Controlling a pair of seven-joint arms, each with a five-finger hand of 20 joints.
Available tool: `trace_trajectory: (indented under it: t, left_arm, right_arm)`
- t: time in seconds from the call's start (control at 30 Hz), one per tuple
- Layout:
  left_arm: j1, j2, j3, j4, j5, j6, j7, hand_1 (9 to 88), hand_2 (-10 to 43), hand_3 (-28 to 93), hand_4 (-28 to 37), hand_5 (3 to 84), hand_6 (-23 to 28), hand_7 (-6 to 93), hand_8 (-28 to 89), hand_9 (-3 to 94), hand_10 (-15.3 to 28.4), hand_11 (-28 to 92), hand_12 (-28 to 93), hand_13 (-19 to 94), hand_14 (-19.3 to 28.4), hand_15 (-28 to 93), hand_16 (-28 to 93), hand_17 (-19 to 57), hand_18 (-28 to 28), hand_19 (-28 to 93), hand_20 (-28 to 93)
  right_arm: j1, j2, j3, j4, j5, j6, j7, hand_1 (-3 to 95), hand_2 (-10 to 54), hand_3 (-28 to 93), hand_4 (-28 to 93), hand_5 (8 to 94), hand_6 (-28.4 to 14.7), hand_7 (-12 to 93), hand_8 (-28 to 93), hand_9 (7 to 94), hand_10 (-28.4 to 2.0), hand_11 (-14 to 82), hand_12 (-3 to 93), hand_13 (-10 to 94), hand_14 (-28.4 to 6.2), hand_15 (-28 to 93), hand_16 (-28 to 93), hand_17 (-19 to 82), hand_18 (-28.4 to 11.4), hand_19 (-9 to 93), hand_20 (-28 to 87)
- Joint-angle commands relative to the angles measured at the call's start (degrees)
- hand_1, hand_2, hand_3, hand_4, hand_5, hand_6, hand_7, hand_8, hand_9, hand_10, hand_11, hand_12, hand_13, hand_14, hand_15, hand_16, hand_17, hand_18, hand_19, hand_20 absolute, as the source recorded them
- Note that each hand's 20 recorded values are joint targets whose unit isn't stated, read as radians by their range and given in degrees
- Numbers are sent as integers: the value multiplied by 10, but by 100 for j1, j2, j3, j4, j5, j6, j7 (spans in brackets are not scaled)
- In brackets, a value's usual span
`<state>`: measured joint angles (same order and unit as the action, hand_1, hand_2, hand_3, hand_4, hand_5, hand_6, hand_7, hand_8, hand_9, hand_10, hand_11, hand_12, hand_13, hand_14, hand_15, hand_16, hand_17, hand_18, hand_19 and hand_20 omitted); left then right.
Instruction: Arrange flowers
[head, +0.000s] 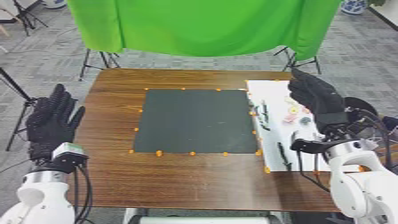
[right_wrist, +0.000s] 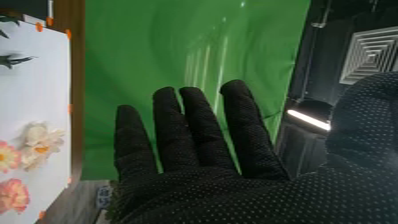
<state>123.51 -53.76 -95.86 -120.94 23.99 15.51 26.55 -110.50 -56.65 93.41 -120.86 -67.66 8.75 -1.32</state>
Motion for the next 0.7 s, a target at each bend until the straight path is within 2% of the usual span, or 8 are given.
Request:
trace_trajectory:
  t: [0.03, 0.2, 0.3, 0.33, 0.4, 0.5, 0.57, 0.7]
  left_arm:
    - [180, -238, -1, -82, 40, -182, 4, 206, 208, 665, -283, 292, 64, 43, -80, 159, 102, 109, 1, 66, 54, 143, -130, -47, 68, 239, 57]
    - [278, -237, -71, -105, 66, -166, -10, 206, 206, 666, -283, 290, 62, 46, -81, 157, 102, 112, -6, 67, 55, 142, -133, -47, 68, 237, 60]
    - [411, -321, -134, -144, 46, -187, 15, 206, 201, 678, -283, 293, 61, 49, -80, 168, 107, 118, -5, 78, 64, 149, -131, -48, 72, 242, 62]
    - [451, -338, -137, -149, 2, -210, 24, 211, 197, 682, -283, 299, 62, 50, -80, 183, 111, 127, -2, 92, 73, 156, -127, -46, 76, 245, 62]
    - [448, -360, -121, -134, -90, -272, -21, 216, 193, 687, -283, 309, 64, 53, -79, 198, 117, 135, 3, 112, 85, 163, -122, -44, 84, 253, 64]
    - [508, -352, -154, -146, -15, -253, -42, 221, 190, 694, -283, 319, 68, 59, -77, 208, 122, 141, 10, 126, 93, 172, -114, -46, 92, 265, 66]
    - [557, -398, -172, -170, -33, -204, 9, 224, 189, 695, -283, 325, 70, 61, -76, 213, 124, 143, 14, 129, 97, 176, -110, -46, 94, 270, 66]
    - [577, -395, -170, -162, -18, -251, -40, 229, 187, 697, -283, 333, 72, 66, -77, 221, 127, 148, 22, 141, 99, 183, -105, -46, 97, 276, 64]
  right_arm:
    - [-111, -41, 53, -93, 57, 59, -2, -17, 112, 819, -283, 364, -9, 106, -109, 365, -126, 32, 104, 283, -113, 72, 164, 123, -145, 116, 154]
    - [-121, -39, 49, -151, -35, 126, 137, -6, 109, 822, -282, 365, -11, 107, -110, 366, -126, 32, 103, 284, -114, 75, 161, 123, -145, 114, 156]
    - [32, 67, -124, -226, -813, 428, 640, 59, 78, 827, -279, 372, -16, 111, -109, 371, -128, 35, 108, 302, -129, 88, 166, 125, -158, 154, 171]
    - [105, 156, -190, -286, -1312, 471, 1101, 78, 64, 830, -279, 376, -19, 114, -109, 378, -134, 38, 111, 317, -135, 96, 173, 128, -163, 179, 180]
    - [232, 288, -247, -338, -2282, 220, 1747, 107, 33, 826, -278, 384, -29, 116, -110, 390, -145, 40, 119, 347, -145, 110, 188, 128, -176, 246, 196]
    - [301, 405, -454, -426, -3463, 140, 2442, 139, -10, 811, -270, 393, -49, 112, -108, 394, -142, 45, 125, 356, -159, 108, 201, 116, -192, 301, 198]
    - [186, 447, -359, -572, -4120, -287, 2739, 157, -38, 810, -263, 410, -57, 113, -108, 409, -150, 57, 128, 378, -163, 117, 213, 114, -198, 355, 204]
    - [117, 748, -499, -789, -5570, -981, 3623, 180, -83, 802, -260, 474, -64, 127, -116, 473, -170, 96, 136, 429, -159, 219, 204, 126, -214, 487, 213]
